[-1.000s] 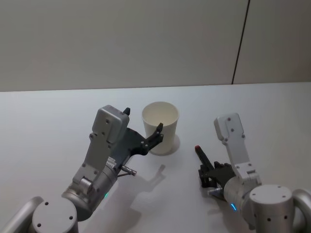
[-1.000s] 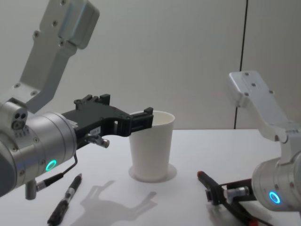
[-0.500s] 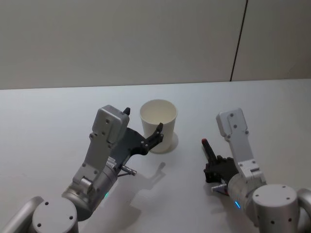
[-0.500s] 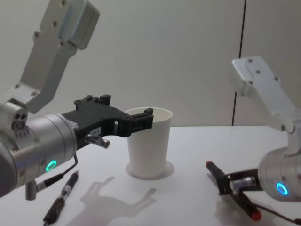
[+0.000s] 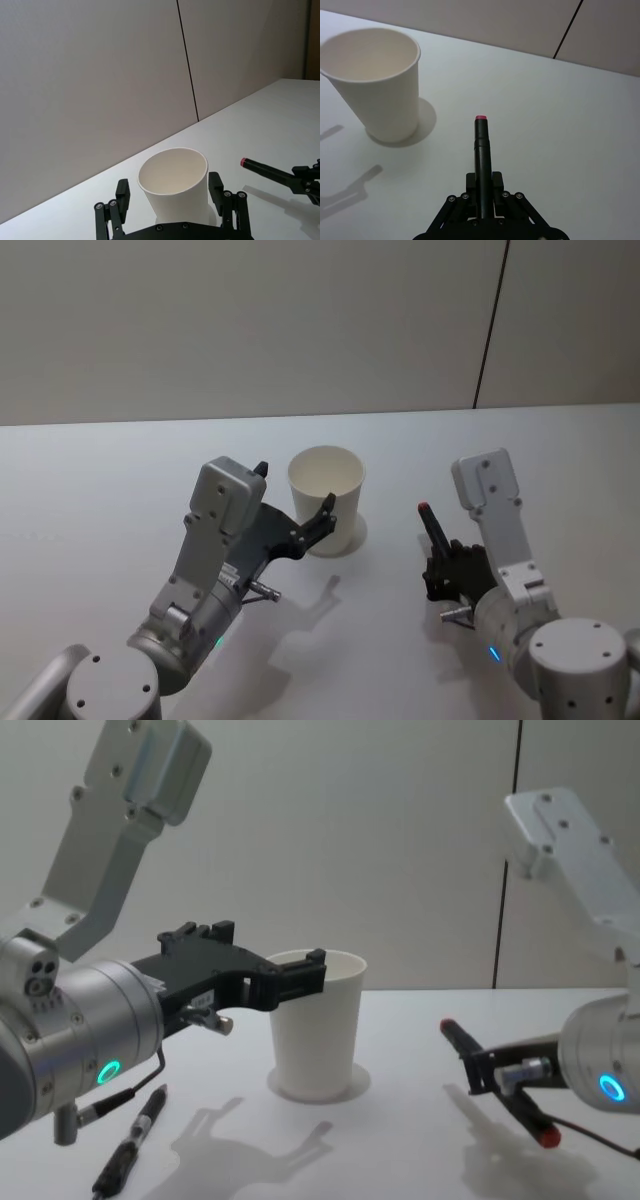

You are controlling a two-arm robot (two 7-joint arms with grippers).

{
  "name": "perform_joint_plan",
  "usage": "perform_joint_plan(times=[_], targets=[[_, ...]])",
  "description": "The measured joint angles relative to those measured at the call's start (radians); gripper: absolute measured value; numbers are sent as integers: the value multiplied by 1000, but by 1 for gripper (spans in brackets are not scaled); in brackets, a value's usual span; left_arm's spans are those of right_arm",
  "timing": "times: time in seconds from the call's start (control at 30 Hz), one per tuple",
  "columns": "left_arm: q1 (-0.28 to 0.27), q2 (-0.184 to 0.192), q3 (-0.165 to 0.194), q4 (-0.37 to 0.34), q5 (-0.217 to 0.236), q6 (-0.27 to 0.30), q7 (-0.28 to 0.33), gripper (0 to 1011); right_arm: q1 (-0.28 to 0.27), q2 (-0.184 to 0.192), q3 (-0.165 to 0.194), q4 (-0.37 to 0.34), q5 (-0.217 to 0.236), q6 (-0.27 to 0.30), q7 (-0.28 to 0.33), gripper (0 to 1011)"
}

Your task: Place the pen into the pen holder.

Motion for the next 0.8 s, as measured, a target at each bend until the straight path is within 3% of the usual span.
perform_joint_plan(times=[0.3, 0.8], targets=[[0, 0, 0, 0, 0, 0, 0, 1004, -19, 11, -1, -33, -31, -77, 10, 177], [0, 0, 0, 0, 0, 0, 0, 1004, -36, 44, 4, -48, -85, -302, 56, 177]])
